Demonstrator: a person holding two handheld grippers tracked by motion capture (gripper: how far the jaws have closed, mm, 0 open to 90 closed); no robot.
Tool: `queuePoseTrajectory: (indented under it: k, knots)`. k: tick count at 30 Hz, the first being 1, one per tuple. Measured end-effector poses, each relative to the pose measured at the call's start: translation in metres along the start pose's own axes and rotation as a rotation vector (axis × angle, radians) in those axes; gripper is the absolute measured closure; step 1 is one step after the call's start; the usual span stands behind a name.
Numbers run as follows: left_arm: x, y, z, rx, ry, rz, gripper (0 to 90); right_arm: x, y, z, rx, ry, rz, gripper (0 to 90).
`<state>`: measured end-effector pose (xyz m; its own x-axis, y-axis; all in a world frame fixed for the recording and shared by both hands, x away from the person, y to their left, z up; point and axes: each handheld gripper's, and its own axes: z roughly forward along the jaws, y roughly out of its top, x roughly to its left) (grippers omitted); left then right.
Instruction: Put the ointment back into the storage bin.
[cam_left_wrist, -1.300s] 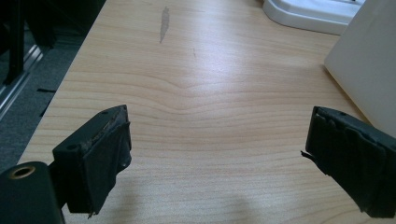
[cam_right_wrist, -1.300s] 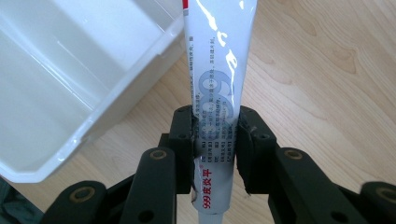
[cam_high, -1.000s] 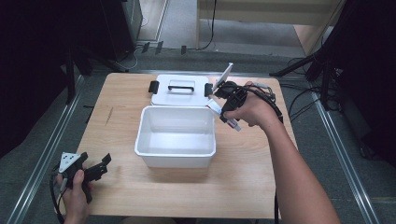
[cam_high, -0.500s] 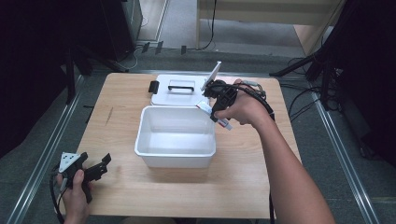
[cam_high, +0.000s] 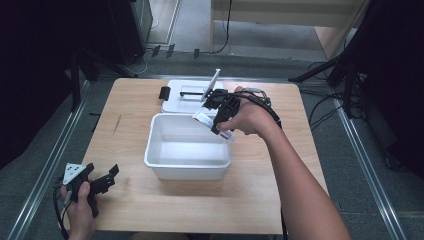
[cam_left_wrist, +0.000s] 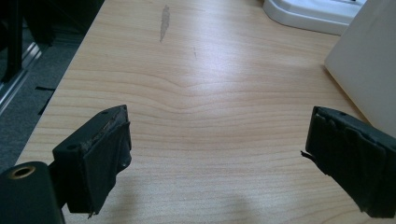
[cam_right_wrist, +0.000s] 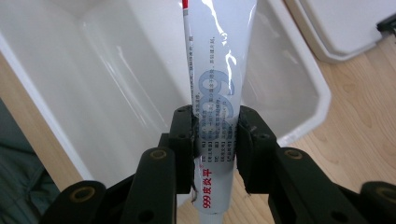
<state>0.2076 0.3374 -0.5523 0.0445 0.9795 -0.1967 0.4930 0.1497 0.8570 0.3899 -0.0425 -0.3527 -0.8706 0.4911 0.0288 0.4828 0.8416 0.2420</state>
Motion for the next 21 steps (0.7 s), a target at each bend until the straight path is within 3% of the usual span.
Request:
queuePoseTrajectory:
  k: [6, 8, 18, 19, 21]
  knots:
    - [0.0, 0.0, 0.0, 0.0, -0.001, -0.001, 7.4, 0.006, 0.004, 0.008, 0.001, 0.017, -0.063, 70.9]
    - [0.0, 0.0, 0.0, -0.001, 0.0, -0.003, 7.4, 0.01, 0.006, 0.013, 0.001, 0.021, -0.137, 70.9]
    - [0.0, 0.0, 0.0, -0.004, 0.0, -0.003, 7.4, 0.017, 0.01, 0.021, -0.012, 0.037, -0.253, 70.9]
    - [0.0, 0.0, 0.0, -0.004, -0.001, -0.006, 7.4, 0.018, 0.009, 0.024, -0.019, 0.042, -0.295, 70.9]
    - [0.0, 0.0, 0.0, -0.004, -0.002, -0.008, 7.4, 0.019, 0.007, 0.026, -0.017, 0.051, -0.325, 70.8]
